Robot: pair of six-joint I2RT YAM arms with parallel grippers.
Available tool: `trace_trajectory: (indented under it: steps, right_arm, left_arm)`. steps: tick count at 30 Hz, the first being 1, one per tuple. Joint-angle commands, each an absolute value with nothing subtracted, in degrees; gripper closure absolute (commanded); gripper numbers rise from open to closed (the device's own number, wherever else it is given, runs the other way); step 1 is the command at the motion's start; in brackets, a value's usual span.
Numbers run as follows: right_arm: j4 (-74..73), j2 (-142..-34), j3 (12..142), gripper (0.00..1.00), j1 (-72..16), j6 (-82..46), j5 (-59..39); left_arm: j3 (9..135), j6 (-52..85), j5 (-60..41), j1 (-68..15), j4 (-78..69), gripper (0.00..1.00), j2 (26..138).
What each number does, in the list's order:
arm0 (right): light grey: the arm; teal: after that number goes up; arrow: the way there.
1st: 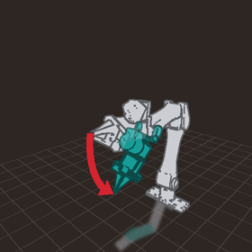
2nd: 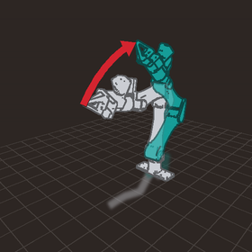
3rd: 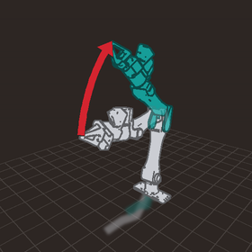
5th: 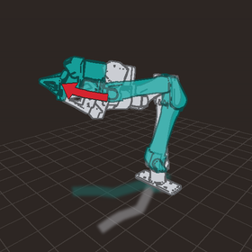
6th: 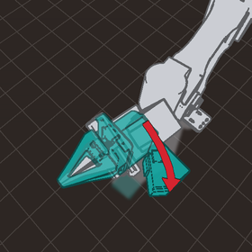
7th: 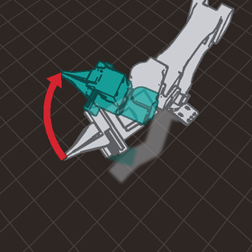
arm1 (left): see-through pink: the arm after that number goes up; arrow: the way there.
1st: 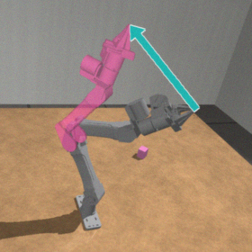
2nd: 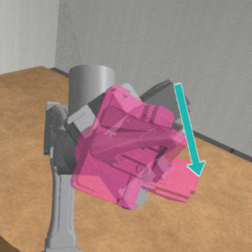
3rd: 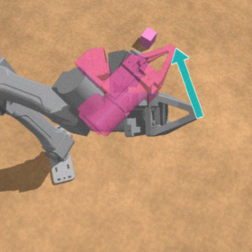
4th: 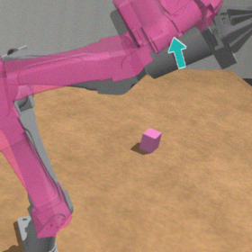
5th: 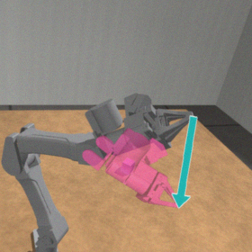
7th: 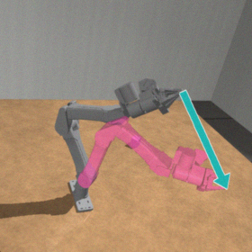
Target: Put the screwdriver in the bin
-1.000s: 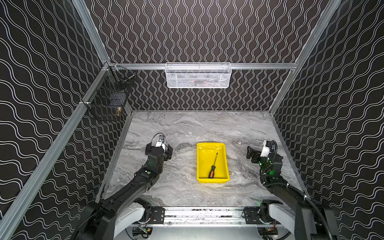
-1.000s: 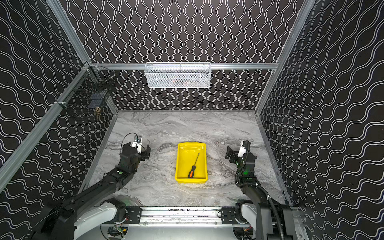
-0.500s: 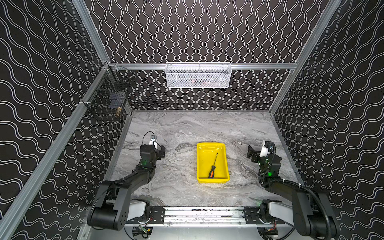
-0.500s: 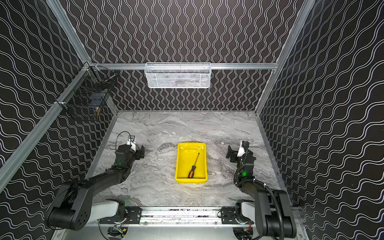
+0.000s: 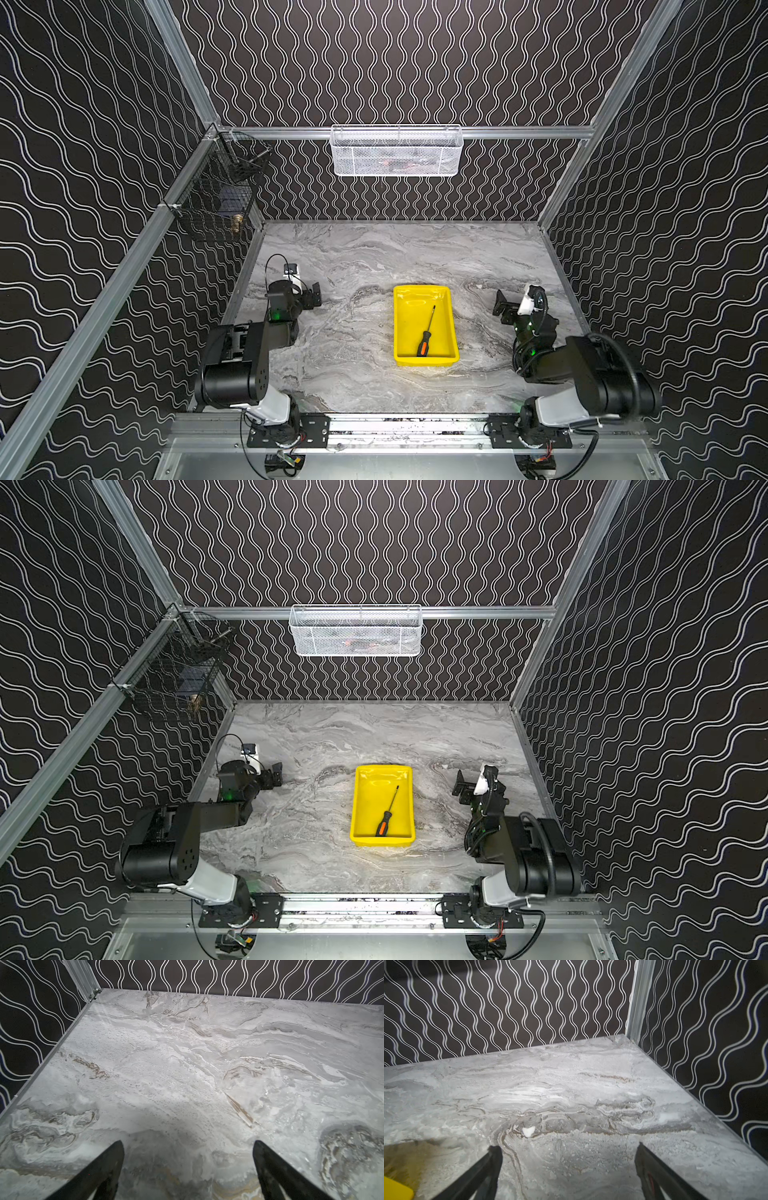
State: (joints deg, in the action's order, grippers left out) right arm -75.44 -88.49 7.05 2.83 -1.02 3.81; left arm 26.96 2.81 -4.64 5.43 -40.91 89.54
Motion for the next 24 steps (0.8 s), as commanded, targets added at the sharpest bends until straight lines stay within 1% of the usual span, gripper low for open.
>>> trace_trajectory:
  steps: [1,2,3,6,9,12,13,17,20,24]
  right_arm:
    - [-80.4,-87.3,8.0,0.01,2.8,-1.5,5.5]
    - [-75.5,-86.3,9.4,0.01,2.8,-1.8,5.7]
    - [-73.2,-86.3,10.6,0.01,2.8,-1.6,5.7]
    - [-73.4,-88.7,12.8,0.01,2.8,-0.3,3.9]
    - [-65.8,-87.6,15.5,0.01,2.8,-1.1,4.5]
    - [-68.3,-88.5,15.0,0.00,2.8,-0.7,3.8]
    - [-67.9,-88.3,14.9,0.01,2.8,-0.7,3.8]
    - [-68.3,-88.3,14.8,0.00,2.8,0.0,2.8]
    - [-71.0,-88.0,13.3,0.00,2.8,1.7,-0.4]
    - [-72.7,-88.0,12.3,0.01,2.8,1.3,-0.4]
  left_arm:
    - [27.2,2.3,-10.3,6.4,-45.3,0.02,91.6]
    - [28.1,1.5,-10.9,6.4,-43.1,0.02,91.5]
    - [27.7,2.0,-11.5,6.4,-44.8,0.03,92.0]
    - [27.7,2.0,-11.8,6.4,-44.8,0.03,92.0]
    - [27.9,1.0,-13.2,6.5,-45.1,0.03,92.4]
    - [25.3,0.7,-13.5,6.4,-49.0,0.04,91.5]
    - [23.9,0.8,-13.4,6.4,-51.4,0.02,91.0]
    - [18.4,1.1,-11.2,6.0,-60.7,0.01,90.0]
    - [18.1,0.3,-8.2,4.6,-61.0,0.01,90.2]
    - [18.6,-0.5,-0.5,1.4,-62.7,0.01,93.6]
